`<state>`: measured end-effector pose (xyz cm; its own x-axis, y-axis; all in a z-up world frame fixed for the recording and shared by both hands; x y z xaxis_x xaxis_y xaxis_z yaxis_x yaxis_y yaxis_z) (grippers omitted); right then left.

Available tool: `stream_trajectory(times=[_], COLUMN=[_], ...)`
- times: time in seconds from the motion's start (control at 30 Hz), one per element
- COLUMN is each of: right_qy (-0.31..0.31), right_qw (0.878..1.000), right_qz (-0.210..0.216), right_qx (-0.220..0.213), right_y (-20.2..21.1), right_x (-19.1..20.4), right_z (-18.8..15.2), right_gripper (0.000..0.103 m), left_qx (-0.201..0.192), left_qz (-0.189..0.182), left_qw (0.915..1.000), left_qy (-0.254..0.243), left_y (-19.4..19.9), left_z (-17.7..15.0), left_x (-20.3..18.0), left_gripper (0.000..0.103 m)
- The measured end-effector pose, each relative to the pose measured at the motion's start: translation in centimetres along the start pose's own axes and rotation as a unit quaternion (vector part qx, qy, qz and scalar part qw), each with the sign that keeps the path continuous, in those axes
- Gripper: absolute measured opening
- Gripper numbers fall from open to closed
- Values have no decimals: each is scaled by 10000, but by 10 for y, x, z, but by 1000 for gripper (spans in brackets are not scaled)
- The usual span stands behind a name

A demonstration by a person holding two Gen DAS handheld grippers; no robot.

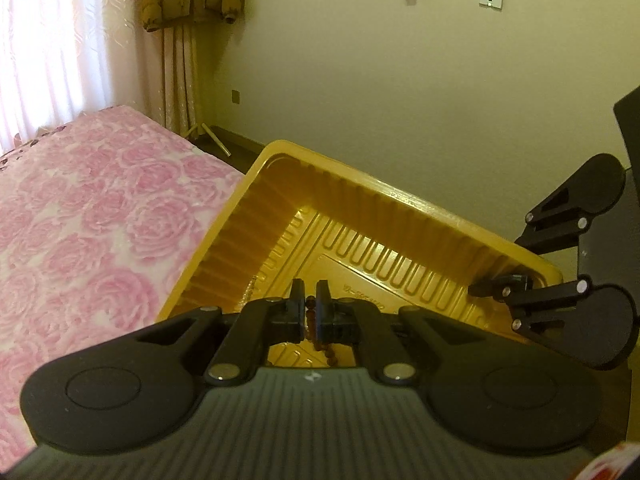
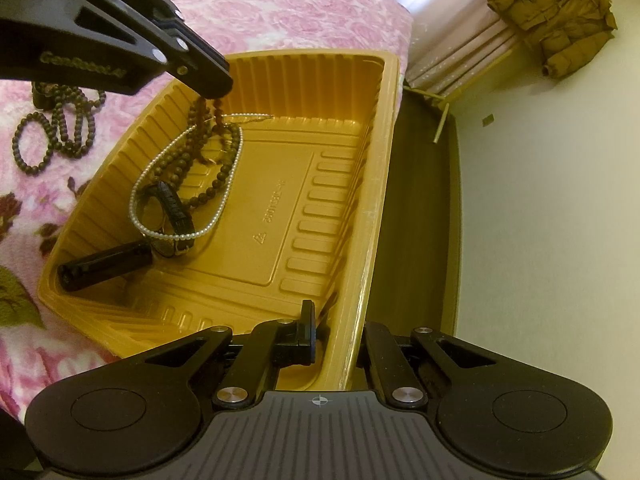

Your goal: Organize jewelry

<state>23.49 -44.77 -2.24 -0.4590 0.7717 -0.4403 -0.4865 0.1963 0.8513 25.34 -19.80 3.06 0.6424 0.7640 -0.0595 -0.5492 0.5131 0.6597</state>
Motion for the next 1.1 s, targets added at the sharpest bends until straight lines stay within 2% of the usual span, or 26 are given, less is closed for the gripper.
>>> stream_trajectory(times=[0.23, 0.33, 0.63, 0.83, 1.0, 1.1], right_qy=[-3, 0, -2, -8, -12, -10], right_qw=[10000, 10000, 10000, 10000, 10000, 10000], right_qz=[2, 0, 5, 10, 16, 11], right_qx=[0, -1, -3, -4, -8, -8], right_y=[0, 0, -1, -1, -1, -2], right_x=[-1, -1, -2, -3, -3, -3], right_z=[-1, -1, -1, -2, -2, -3], right_gripper=[5, 5, 5, 5, 5, 5], left_qx=[85, 61, -121, -178, -64, -76], left_qz=[-21, -22, 211, 520, 1014, 1242], left_qw=[10000, 10000, 9994, 9973, 9922, 9863], left_qy=[-27, 34, 245, 488, 719, 1086], left_y=[-8, -7, 22, 61, 96, 121], left_z=[1, 0, -13, -47, -91, -120], left_x=[-2, 1, 24, 56, 92, 117], left_gripper=[4, 11, 13, 17, 18, 26])
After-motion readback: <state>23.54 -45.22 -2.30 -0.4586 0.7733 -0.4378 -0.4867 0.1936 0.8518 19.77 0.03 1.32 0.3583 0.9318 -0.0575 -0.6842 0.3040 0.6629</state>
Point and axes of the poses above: each gripper's, at about its wrist camera, not at the fingertips, and y roughly against the way its jaws point, x to its left, z to its top, the point moved 4 cm from there along -y, roughly the way its jaws point, and after that the axes turned 5 degrees about x, right-handed, at the moved point
